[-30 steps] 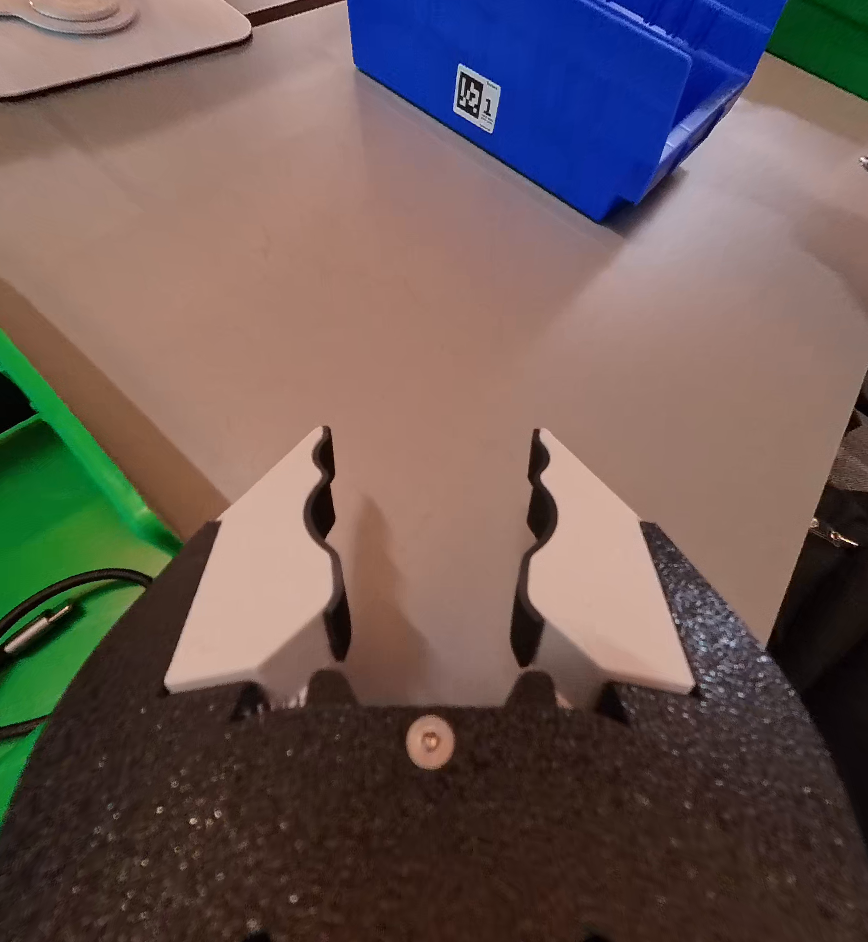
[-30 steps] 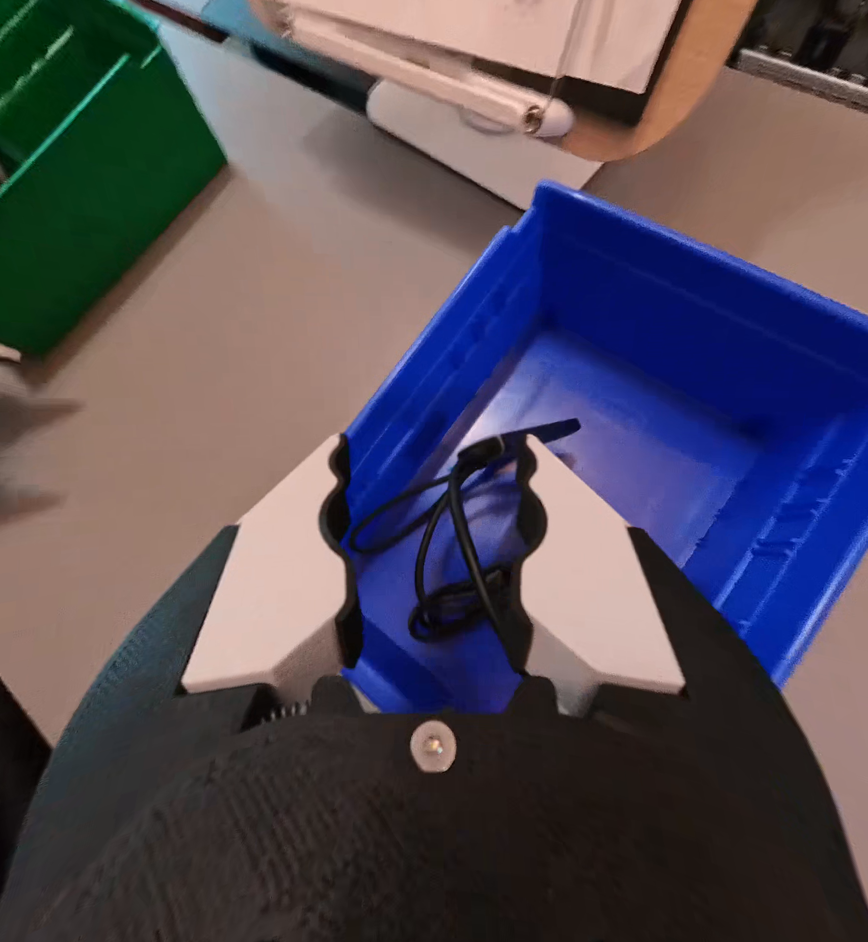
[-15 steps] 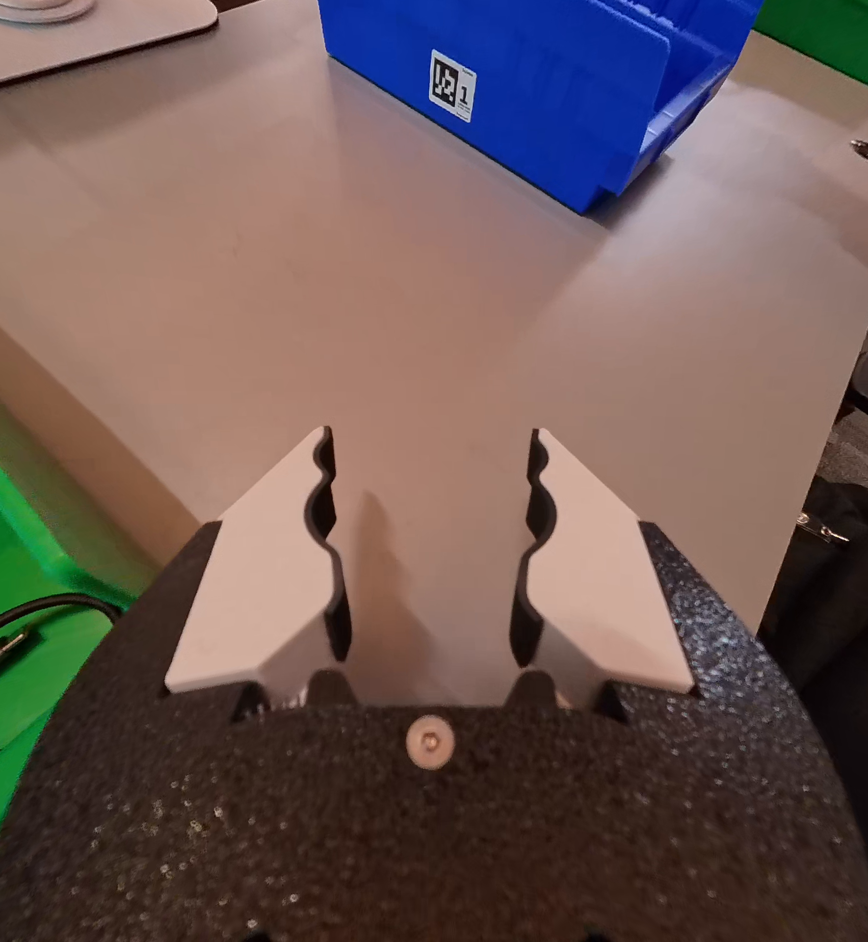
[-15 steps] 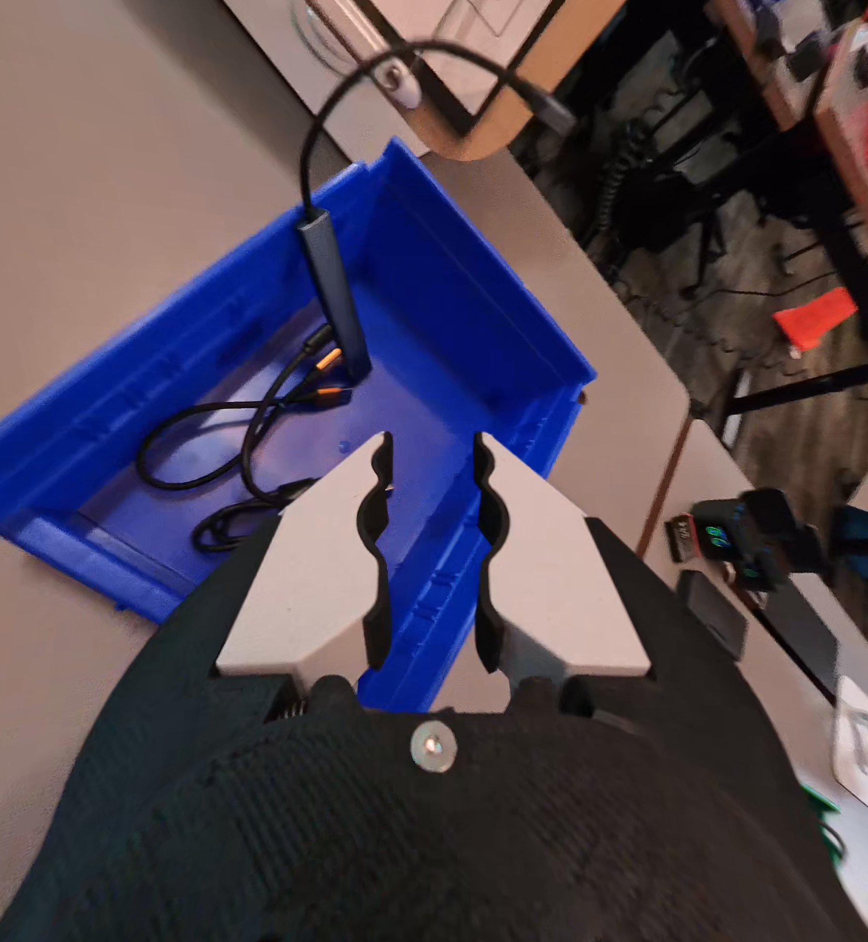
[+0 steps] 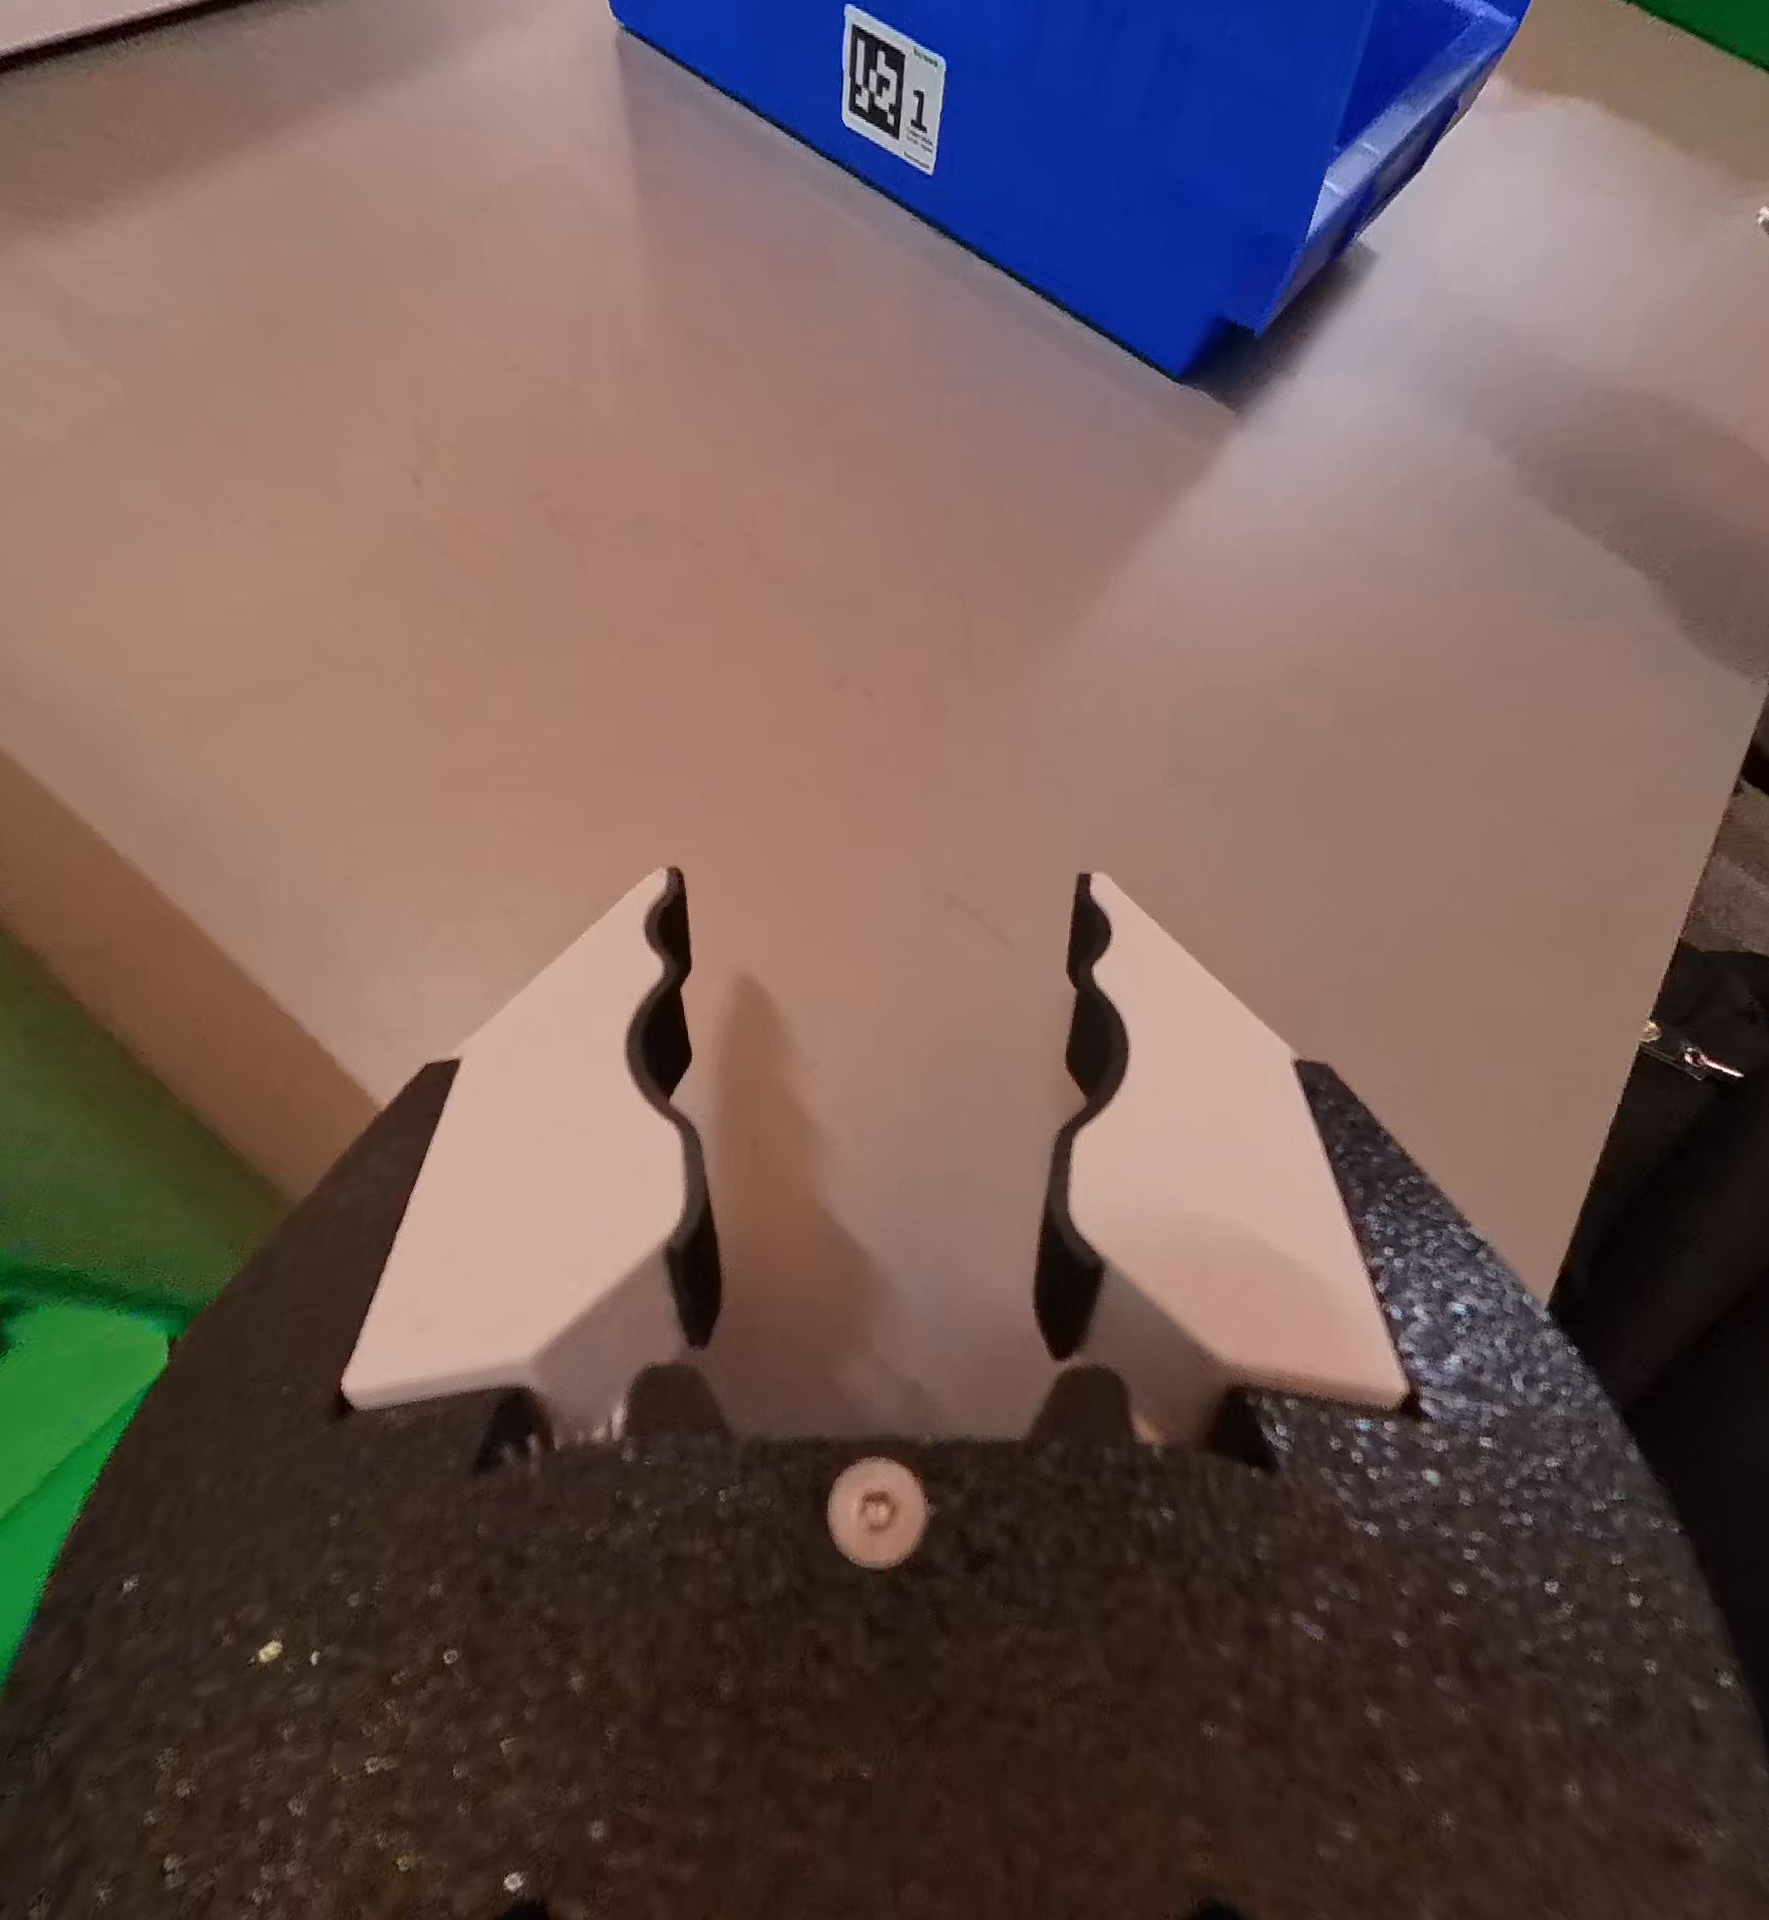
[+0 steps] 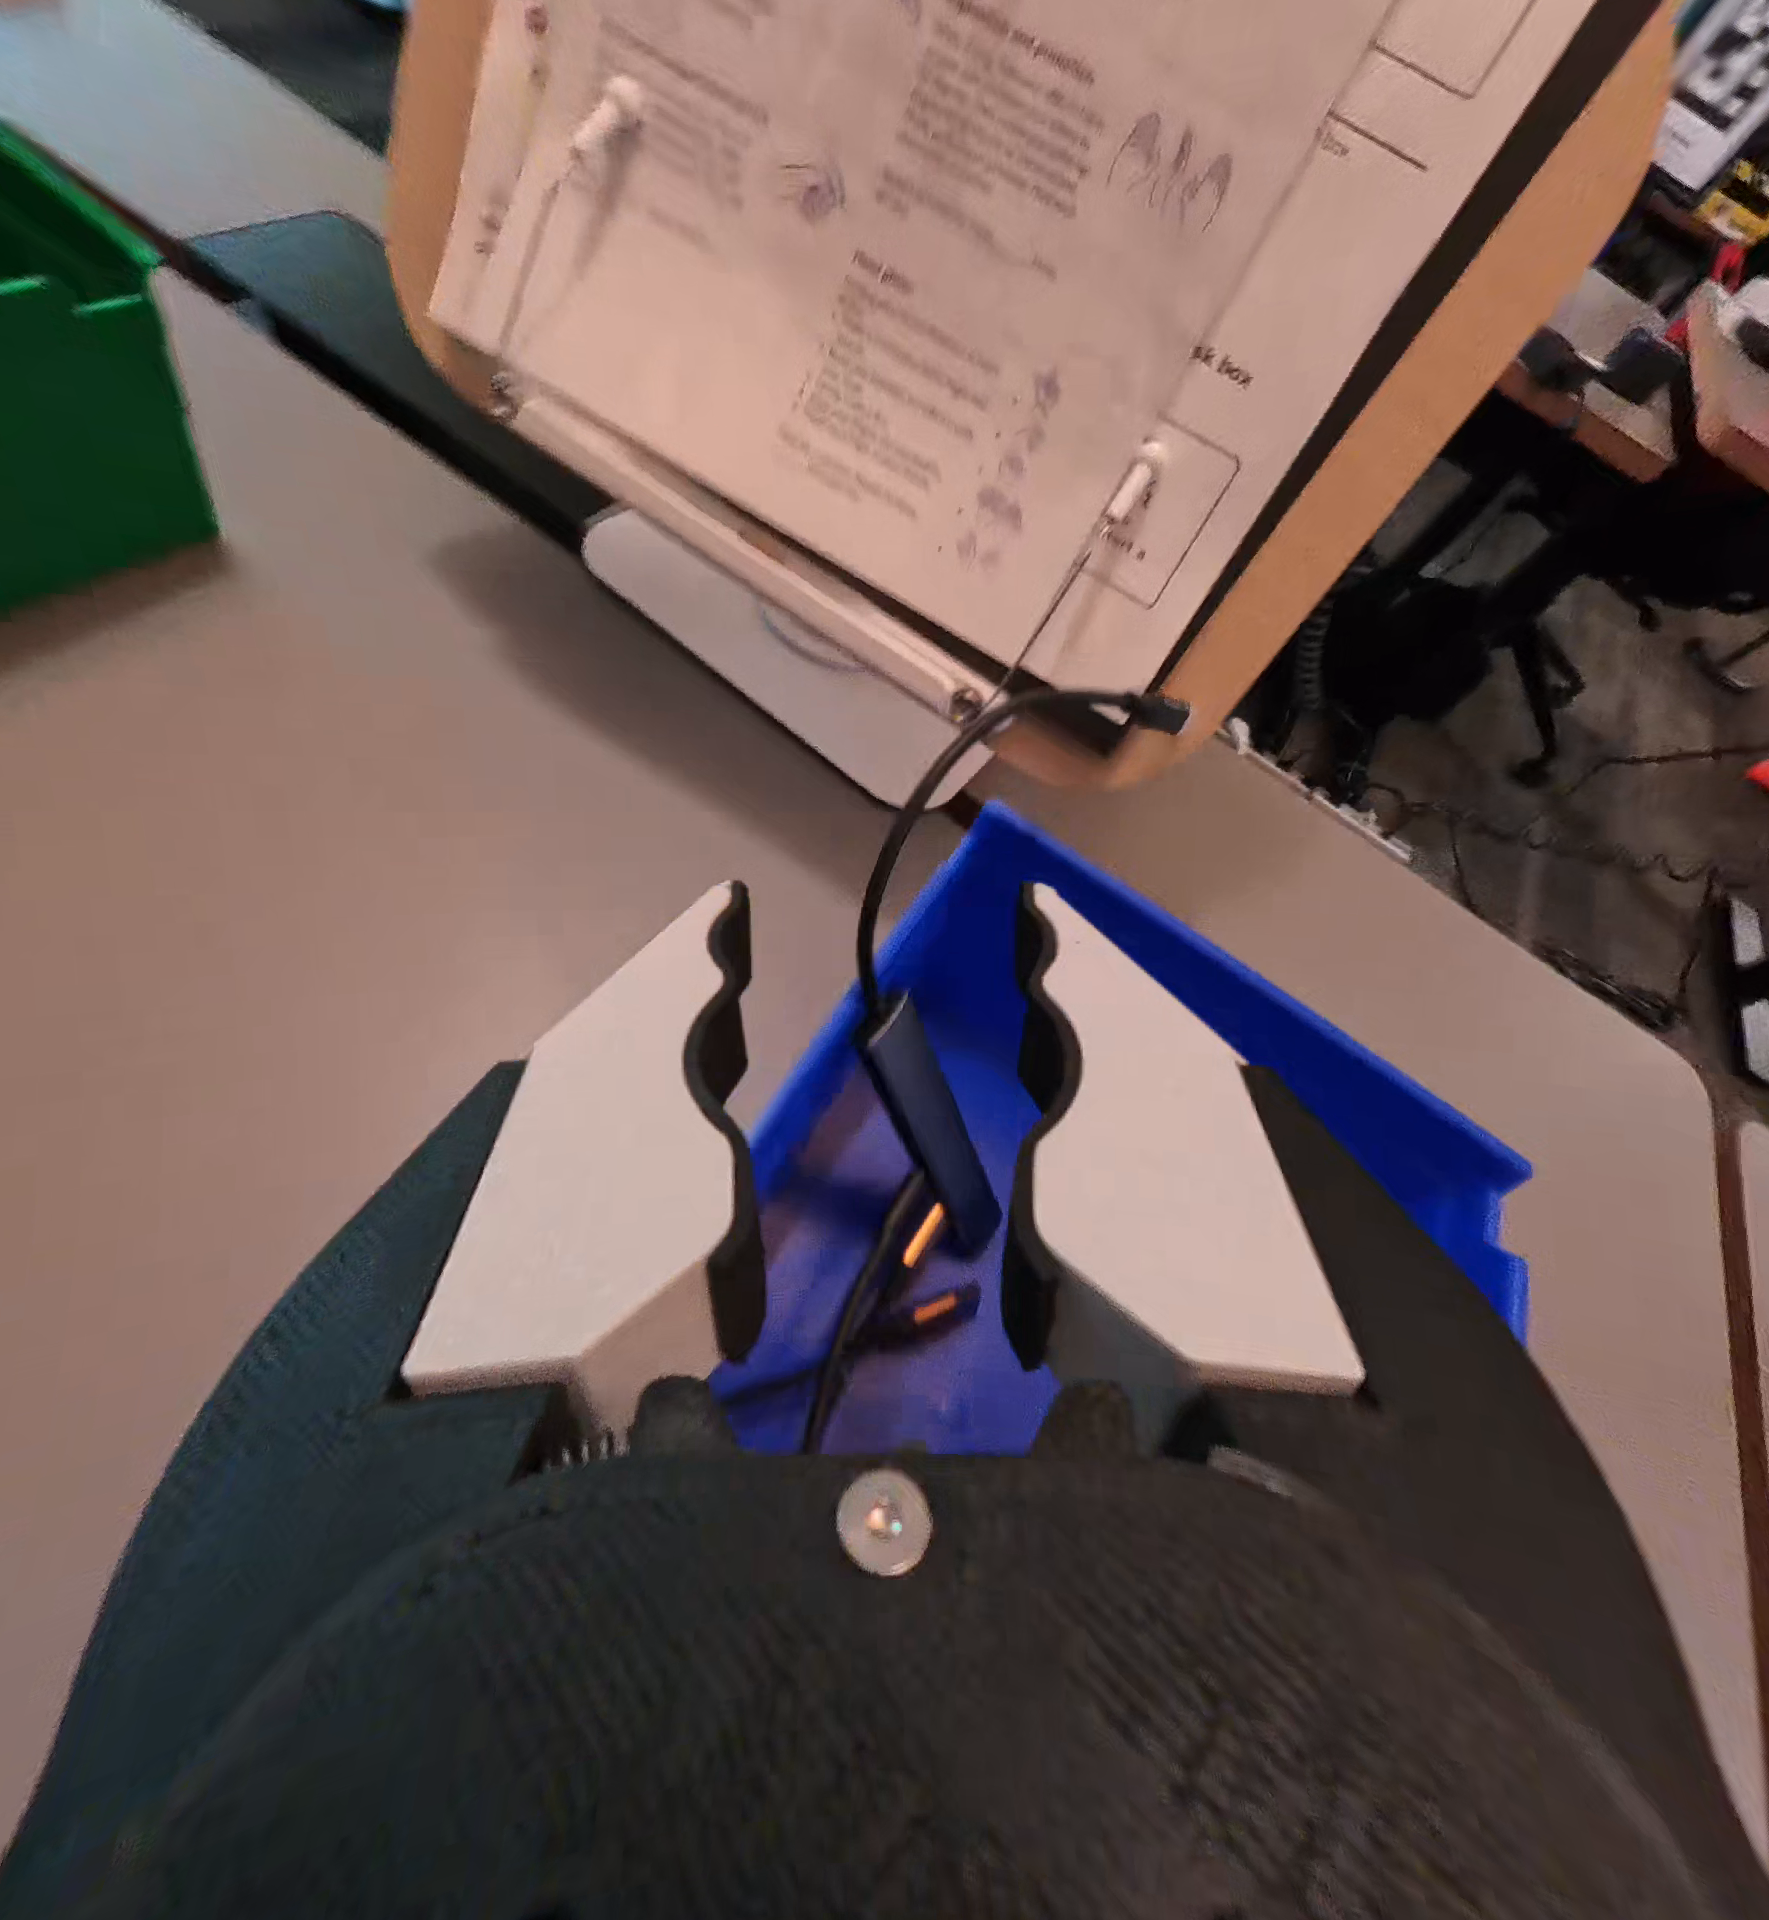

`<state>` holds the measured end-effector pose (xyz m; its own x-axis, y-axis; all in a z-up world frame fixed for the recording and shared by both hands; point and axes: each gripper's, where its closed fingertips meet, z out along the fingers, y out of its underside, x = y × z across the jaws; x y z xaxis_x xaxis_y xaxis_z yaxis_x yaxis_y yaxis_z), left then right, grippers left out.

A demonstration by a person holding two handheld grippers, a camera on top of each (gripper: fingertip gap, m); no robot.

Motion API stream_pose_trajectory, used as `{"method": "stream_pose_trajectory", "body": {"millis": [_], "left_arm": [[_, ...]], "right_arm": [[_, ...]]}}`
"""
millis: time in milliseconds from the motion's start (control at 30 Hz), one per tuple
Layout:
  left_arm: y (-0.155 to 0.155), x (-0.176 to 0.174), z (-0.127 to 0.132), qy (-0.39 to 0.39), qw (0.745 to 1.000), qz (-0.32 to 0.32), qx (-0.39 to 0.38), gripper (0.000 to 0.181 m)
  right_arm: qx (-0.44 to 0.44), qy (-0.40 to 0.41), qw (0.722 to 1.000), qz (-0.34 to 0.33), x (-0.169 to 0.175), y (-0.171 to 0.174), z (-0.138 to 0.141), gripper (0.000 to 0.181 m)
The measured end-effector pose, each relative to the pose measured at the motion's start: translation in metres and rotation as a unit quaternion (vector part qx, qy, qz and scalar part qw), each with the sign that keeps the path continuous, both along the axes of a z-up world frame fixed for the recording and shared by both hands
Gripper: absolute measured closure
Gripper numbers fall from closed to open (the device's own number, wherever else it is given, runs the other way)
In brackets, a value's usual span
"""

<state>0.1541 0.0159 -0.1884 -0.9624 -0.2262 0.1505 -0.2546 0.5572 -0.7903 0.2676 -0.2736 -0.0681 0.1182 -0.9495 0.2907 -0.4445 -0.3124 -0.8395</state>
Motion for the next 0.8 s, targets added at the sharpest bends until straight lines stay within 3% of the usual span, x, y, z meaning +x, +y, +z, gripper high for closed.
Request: {"method": "stream_pose_trajectory", "body": {"millis": [133,233,267,400,533,633,700,800], "left_arm": [[-0.003,-0.005,0.0,-0.004,1.0,-0.011,0.003,0.11],[-0.003,-0.008,-0.001,-0.006,1.0,-0.02,0.006,0.111],[-0.002,-0.007,-0.002,-0.007,1.0,-0.02,0.007,0.111],[0.001,-0.004,-0.001,0.001,1.0,-0.019,-0.001,0.112],[0.001,-0.003,-0.003,0.017,1.0,-0.019,-0.005,0.113],[0.002,-0.003,-0.002,0.012,1.0,-0.022,-0.004,0.113],[0.002,-0.003,0.0,0.01,1.0,-0.022,-0.007,0.114],[0.0,-0.005,0.0,0.015,1.0,-0.023,-0.01,0.114]], "right_arm": [[-0.051,0.034,0.997,-0.039,0.041,-0.008,-0.02,0.132],[-0.153,0.059,0.985,-0.049,0.048,-0.025,-0.028,0.172],[-0.186,0.058,0.979,-0.061,0.046,-0.034,-0.024,0.171],[-0.214,0.054,0.972,-0.087,0.021,-0.052,-0.015,0.175],[-0.237,0.098,0.957,-0.133,-0.031,-0.079,-0.005,0.178],[-0.23,0.148,0.957,-0.102,-0.07,-0.078,-0.01,0.179],[-0.292,0.174,0.935,-0.101,-0.092,-0.089,-0.007,0.179],[-0.41,0.169,0.896,-0.027,-0.092,-0.083,-0.009,0.177]]}}
